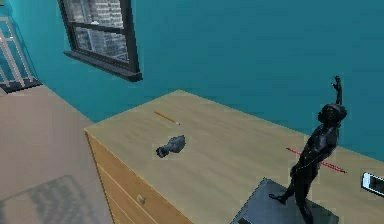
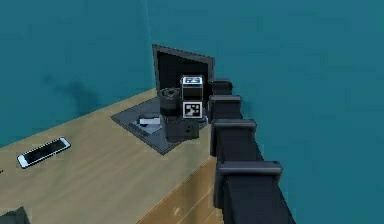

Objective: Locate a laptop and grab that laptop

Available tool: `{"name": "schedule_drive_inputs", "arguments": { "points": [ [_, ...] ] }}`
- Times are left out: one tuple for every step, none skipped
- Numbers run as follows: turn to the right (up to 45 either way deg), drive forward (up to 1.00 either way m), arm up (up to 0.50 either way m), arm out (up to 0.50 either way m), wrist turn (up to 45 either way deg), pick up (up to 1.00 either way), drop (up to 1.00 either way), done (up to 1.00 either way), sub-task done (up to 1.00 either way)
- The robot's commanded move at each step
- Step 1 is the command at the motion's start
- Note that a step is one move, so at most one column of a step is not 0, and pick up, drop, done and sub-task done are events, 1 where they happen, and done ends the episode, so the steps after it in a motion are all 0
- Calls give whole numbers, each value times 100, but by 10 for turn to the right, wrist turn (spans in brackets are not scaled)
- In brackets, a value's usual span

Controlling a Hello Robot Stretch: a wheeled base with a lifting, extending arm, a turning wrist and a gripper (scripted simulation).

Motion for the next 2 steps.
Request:
{"name": "schedule_drive_inputs", "arguments": {
  "points": [
    [0, 0, -12, 0, 0, 0, 0, 0, 0],
    [0, 0, 0, 0, 0, 100, 0, 0, 0]
  ]
}}
